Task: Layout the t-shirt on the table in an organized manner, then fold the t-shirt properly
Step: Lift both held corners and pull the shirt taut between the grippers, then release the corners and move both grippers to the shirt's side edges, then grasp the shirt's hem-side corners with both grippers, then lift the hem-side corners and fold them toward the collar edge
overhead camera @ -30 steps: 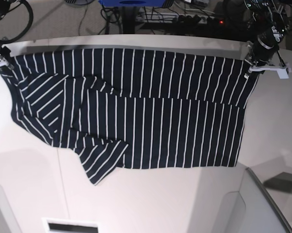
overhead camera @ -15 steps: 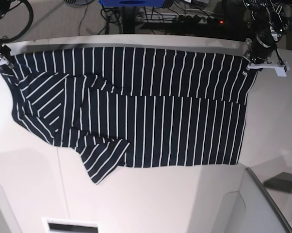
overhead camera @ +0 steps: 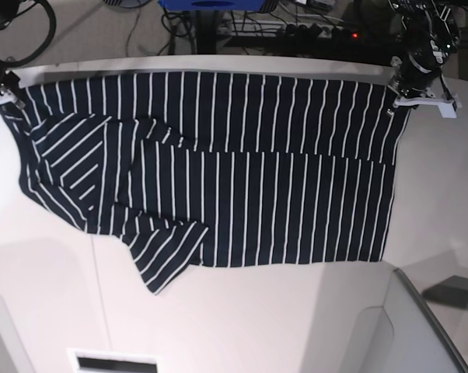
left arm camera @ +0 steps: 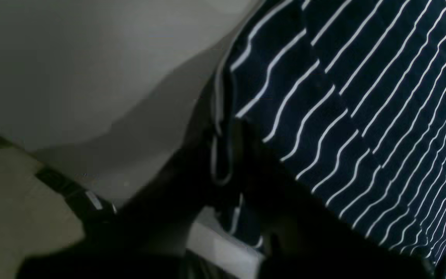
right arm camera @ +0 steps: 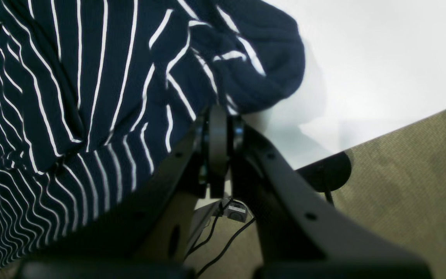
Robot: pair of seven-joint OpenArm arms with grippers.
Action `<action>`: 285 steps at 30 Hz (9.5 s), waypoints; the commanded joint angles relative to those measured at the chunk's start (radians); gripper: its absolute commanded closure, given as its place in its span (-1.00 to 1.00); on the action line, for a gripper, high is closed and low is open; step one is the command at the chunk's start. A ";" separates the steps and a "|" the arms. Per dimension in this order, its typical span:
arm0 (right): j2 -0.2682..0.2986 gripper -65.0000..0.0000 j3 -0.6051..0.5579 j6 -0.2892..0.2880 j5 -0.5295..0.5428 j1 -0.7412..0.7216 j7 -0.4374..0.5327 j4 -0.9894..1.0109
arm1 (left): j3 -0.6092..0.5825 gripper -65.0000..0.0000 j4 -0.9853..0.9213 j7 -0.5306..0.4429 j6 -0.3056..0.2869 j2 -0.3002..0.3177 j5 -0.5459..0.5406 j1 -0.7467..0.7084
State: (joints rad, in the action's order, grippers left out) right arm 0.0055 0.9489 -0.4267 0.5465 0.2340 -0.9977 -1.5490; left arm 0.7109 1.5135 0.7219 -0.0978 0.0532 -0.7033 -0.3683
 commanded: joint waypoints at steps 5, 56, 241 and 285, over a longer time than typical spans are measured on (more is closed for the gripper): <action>0.012 0.98 0.005 -0.004 0.014 0.012 0.013 -0.014 | 0.006 1.00 0.012 -0.020 -0.003 0.012 -0.002 -0.001; 0.273 -0.51 -0.164 -0.007 0.013 0.001 0.199 0.023 | 0.244 -1.00 0.098 -0.015 -0.003 0.168 0.086 0.036; 0.388 1.00 -1.060 -0.102 0.020 -0.778 0.500 0.892 | -0.583 1.00 -0.540 -0.012 0.023 0.245 0.460 0.714; 0.385 1.00 -1.063 -0.096 0.016 -0.776 0.498 0.892 | -0.299 -0.54 -0.437 0.115 0.002 0.259 0.454 0.602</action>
State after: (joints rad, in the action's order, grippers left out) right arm 0.3763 -0.1181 -0.5171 0.5503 -0.5114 -0.5190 -0.6415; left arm 0.4095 1.0546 0.8478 -0.0990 0.2951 -0.2432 0.2142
